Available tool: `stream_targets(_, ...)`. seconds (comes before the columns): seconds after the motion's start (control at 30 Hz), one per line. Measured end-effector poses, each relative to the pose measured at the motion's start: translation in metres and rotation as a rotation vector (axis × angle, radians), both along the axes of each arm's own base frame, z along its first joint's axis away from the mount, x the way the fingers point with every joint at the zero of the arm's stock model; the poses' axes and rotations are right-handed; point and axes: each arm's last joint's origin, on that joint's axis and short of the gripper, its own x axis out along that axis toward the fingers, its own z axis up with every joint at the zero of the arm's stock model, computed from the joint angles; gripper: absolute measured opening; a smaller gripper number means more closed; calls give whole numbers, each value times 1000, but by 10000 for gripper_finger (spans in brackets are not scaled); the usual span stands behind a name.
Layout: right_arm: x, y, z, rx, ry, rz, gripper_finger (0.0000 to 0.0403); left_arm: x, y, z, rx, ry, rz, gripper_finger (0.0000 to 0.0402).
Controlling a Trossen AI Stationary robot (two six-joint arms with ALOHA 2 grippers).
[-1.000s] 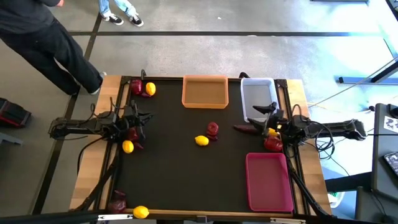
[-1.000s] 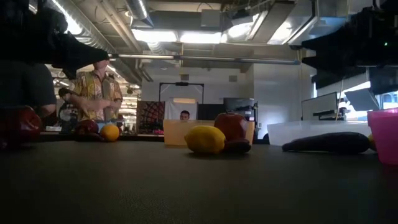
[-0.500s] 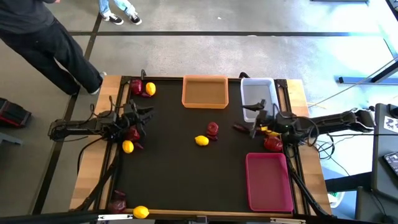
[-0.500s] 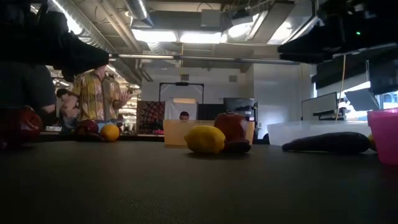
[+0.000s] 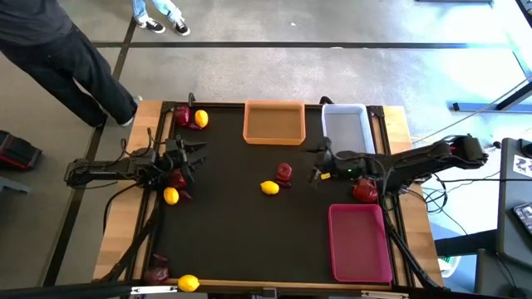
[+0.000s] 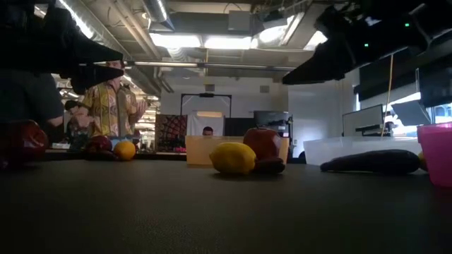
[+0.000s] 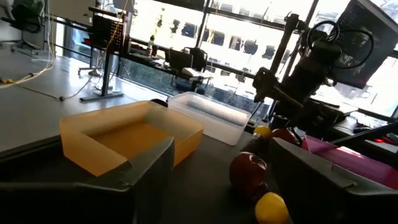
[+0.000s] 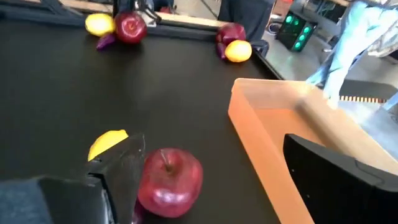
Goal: Sort produce into baskets
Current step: Put the red apple into the white bin
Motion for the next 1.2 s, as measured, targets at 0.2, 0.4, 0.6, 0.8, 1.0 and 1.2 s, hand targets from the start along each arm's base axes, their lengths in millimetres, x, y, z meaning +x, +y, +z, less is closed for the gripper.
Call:
stream_targets(0.2, 18, 0, -12, 20, 62, -10, 342, 0, 0, 0, 5, 2, 0, 260)
stream_targets(0.4, 26, -9, -25, 101, 92, -73, 342, 0, 0, 0, 5, 2, 0, 260)
stream_targets(0.6, 34, -14, -40, 185, 114, -34, 342, 0, 0, 0, 5, 2, 0, 256)
stream_targets(0.8, 43, -13, -50, 206, 86, -20, 342, 0, 0, 0, 2, 1, 5, 255)
stream_targets(1.0, 49, -13, -63, 210, 93, -23, 342, 0, 0, 0, -7, -3, 5, 255)
stream_targets(1.2, 52, -13, -69, 207, 86, -23, 342, 0, 0, 0, -8, -4, 11, 255)
